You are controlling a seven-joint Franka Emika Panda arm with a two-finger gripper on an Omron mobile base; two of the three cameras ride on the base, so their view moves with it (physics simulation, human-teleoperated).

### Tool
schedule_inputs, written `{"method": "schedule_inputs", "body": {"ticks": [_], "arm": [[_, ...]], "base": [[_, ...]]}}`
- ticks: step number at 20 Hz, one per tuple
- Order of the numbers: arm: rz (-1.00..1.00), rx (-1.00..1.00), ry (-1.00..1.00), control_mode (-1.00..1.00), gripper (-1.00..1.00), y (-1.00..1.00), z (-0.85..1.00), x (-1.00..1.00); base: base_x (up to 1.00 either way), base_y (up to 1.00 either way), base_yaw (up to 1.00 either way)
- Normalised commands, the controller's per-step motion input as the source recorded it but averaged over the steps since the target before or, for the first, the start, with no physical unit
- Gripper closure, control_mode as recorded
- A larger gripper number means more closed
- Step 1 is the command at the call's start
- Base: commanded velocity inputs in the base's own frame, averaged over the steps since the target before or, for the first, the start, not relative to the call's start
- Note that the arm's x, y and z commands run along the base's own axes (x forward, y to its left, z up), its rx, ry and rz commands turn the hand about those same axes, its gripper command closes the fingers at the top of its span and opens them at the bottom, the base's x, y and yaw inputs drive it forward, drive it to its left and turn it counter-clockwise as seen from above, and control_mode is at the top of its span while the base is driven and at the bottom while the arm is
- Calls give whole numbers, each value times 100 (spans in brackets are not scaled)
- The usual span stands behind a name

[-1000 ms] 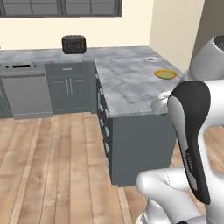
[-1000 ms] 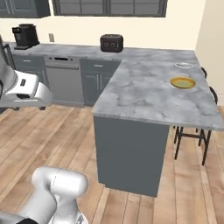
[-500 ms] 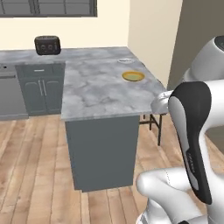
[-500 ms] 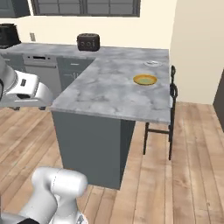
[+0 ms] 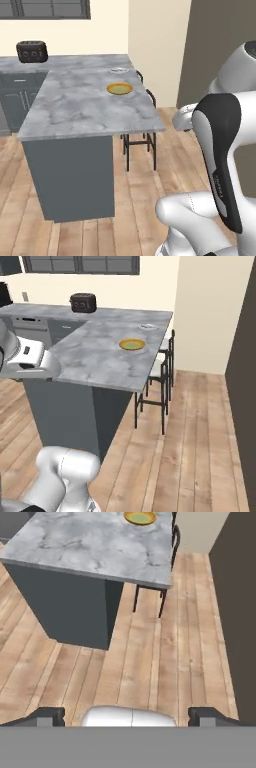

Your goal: Transport the fish and tomato to the fridge. Place the fish on the rack containing meat and place the tomato on the rack containing the vegetable, ensuring meats and vegetables are on different racks.

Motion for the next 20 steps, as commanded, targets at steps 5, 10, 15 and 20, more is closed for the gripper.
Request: {"method": "schedule_inputs", "body": {"ticks": [5, 10, 15, 20], "arm": [[0, 0, 0, 100, -100, 0, 0, 0], [0, 0, 0, 100, -100, 0, 0, 0], [0, 0, 0, 100, -100, 0, 0, 0], [0, 0, 0, 100, -100, 0, 0, 0]], "base": [[16, -98, 48], [10, -98, 50], [12, -100, 34], [47, -99, 30]]}}
